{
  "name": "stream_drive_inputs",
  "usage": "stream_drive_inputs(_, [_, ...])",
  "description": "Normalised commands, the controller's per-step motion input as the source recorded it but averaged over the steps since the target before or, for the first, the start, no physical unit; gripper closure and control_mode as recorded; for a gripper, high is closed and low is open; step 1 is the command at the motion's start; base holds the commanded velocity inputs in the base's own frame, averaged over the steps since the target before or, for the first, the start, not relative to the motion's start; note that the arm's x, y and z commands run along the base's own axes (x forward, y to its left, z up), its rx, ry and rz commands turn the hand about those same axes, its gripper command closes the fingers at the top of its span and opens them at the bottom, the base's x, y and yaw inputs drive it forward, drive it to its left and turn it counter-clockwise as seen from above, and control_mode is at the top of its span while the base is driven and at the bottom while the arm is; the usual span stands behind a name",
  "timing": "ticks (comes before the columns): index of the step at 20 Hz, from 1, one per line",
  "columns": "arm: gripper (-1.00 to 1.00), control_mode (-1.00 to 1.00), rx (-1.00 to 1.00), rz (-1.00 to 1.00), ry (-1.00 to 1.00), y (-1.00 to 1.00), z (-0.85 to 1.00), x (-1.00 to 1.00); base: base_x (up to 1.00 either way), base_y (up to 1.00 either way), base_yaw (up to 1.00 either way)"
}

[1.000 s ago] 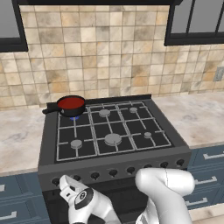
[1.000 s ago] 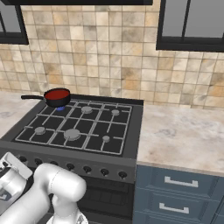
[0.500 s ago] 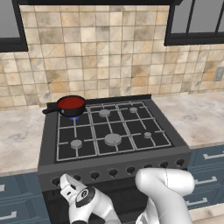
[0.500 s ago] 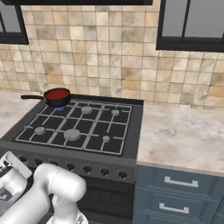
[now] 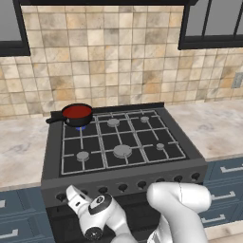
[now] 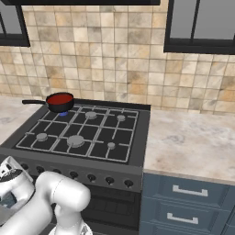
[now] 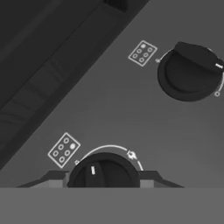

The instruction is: Wait until the marinara sauce is simmered to a deep red color and then turn off the stove.

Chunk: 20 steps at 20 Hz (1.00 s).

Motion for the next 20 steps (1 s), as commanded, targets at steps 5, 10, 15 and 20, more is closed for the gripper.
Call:
stream_drive_inputs(5, [1.00,-1.00,0.47,-0.12,0.15,-0.07,-0.18,0.00,0.00,0.00,0.00])
stream_drive_inputs(10, [1.00,-1.00,0.47,-0.22,0.04,0.02,-0.32,-0.02,0.00,0.00,0.00])
stream_drive_inputs(15, [1.00,-1.00,0.46,-0.29,0.00,0.12,-0.43,0.00,0.00,0.00,0.00])
stream_drive_inputs(20, [1.00,-1.00,0.55,-0.26,0.00,0.01,-0.46,-0.03,0.00,0.00,0.00])
